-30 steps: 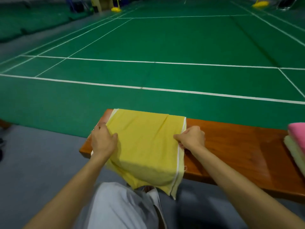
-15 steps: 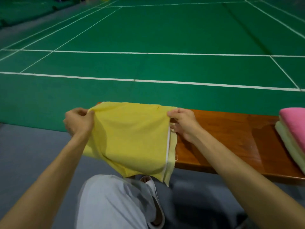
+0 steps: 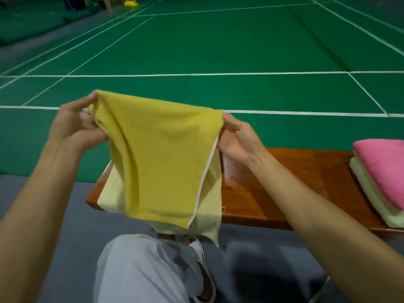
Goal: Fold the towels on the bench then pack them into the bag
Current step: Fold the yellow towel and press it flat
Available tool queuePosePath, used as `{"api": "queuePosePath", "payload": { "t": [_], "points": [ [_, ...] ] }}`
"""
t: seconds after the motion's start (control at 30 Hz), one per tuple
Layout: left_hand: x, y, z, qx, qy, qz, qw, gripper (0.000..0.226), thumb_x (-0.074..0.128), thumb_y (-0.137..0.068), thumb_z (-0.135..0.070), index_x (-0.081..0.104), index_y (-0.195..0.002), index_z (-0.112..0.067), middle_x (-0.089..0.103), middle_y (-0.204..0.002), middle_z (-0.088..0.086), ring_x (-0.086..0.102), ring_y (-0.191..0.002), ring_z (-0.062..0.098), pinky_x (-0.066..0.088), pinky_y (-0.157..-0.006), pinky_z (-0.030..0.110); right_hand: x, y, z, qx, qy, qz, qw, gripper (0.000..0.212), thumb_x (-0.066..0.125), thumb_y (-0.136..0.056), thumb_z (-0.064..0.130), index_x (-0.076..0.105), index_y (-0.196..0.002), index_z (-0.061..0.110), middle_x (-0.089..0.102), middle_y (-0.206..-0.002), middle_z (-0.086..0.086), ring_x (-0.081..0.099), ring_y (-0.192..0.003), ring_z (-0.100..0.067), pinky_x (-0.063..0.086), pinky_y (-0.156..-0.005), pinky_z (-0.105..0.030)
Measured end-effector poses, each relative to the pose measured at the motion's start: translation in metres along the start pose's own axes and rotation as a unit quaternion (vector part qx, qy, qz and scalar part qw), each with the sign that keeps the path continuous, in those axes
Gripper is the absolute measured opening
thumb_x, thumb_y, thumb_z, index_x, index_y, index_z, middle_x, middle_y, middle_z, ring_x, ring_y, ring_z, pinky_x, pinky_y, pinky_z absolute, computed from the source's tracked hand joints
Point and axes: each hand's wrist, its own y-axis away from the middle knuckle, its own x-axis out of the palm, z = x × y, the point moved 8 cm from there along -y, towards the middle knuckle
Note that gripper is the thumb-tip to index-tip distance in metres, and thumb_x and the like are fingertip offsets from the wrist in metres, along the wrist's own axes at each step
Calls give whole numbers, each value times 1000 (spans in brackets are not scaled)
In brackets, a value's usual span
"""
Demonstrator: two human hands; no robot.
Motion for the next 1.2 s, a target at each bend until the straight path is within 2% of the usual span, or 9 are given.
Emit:
{"api": "queuePosePath", "payload": {
  "t": [0.13, 0.3, 0.47, 0.6, 0.73, 0.87, 1.03, 1.13, 1.2],
  "points": [
    [56, 6, 21, 23, 13, 84, 996, 22, 58, -99, -17, 64, -120, -12, 73, -117, 6, 71, -110, 24, 56, -93, 41, 6, 17, 56, -56, -10, -17, 998, 51, 73, -85, 18, 48, -129, 9, 53, -133, -20, 49, -131, -33, 47, -107, -51],
    [113, 14, 57, -14, 79, 182, 980, 29, 56, -98, -24, 70, -117, -8, 68, -124, 12, 65, -119, 29, 49, -107, 43, -19, 68, 145, -142, 31, -82, 986, 39, 45, -100, 22, 77, -92, 1, 76, -98, -17, 74, -95, -30, 61, -85, -45],
    [151, 33, 146, -103, -72, 212, 969, 36, 56, -92, -27, 72, -119, -9, 74, -109, 8, 72, -97, 23, 59, -88, 37, -88, 125, 182, -140, 105, -195, 965, 42, 55, -92, 20, 60, -127, -2, 70, -121, -19, 69, -113, -33, 60, -87, -45],
    [137, 40, 238, -218, -203, 167, 940, 29, 59, -94, -18, 69, -120, -9, 75, -102, 11, 73, -83, 23, 62, -74, 37, -155, 165, 151, -67, 203, -314, 925, 26, 48, -92, 21, 66, -93, 2, 73, -84, -9, 69, -85, -26, 57, -70, -33],
    [98, 39, 297, -248, -359, 124, 891, 17, 57, -93, -12, 62, -109, -8, 62, -79, 6, 57, -67, 23, 41, -53, 27, -195, 206, 130, -35, 429, -436, 790, 18, 58, -84, 18, 45, -70, 17, 41, -73, -1, 41, -74, -20, 31, -72, -37],
    [88, 36, 301, -264, -442, 91, 852, 53, 68, -70, -12, 62, -122, -1, 71, -119, 19, 67, -108, 39, 56, -90, 48, -206, 220, 119, -35, 528, -405, 746, 32, 65, -80, 17, 42, -60, 19, 37, -66, -4, 34, -61, -17, 24, -63, -34],
    [87, 26, 288, -234, -667, 132, 695, 35, 68, -90, -18, 59, -119, -2, 66, -111, 16, 70, -98, 33, 63, -78, 43, -209, 215, 117, 118, 719, -349, 589, 24, 71, -68, 19, 48, -61, 17, 50, -60, -1, 50, -58, -21, 37, -55, -32],
    [105, 21, 259, -39, -848, 32, 528, 40, 67, -92, -42, 60, -116, -10, 67, -108, 10, 68, -98, 32, 59, -76, 43, -197, 218, 116, 218, 831, -301, 413, 24, 68, -80, 29, 54, -96, 17, 59, -97, -6, 63, -93, -26, 43, -68, -32],
    [148, 32, 257, 201, -856, 5, 475, 48, 57, -97, -49, 55, -127, -12, 62, -124, 13, 58, -114, 37, 52, -84, 46, -178, 209, 120, 166, 872, -307, 342, 25, 62, -88, 28, 57, -109, 16, 60, -120, -12, 60, -113, -32, 41, -75, -34]
  ]
}}
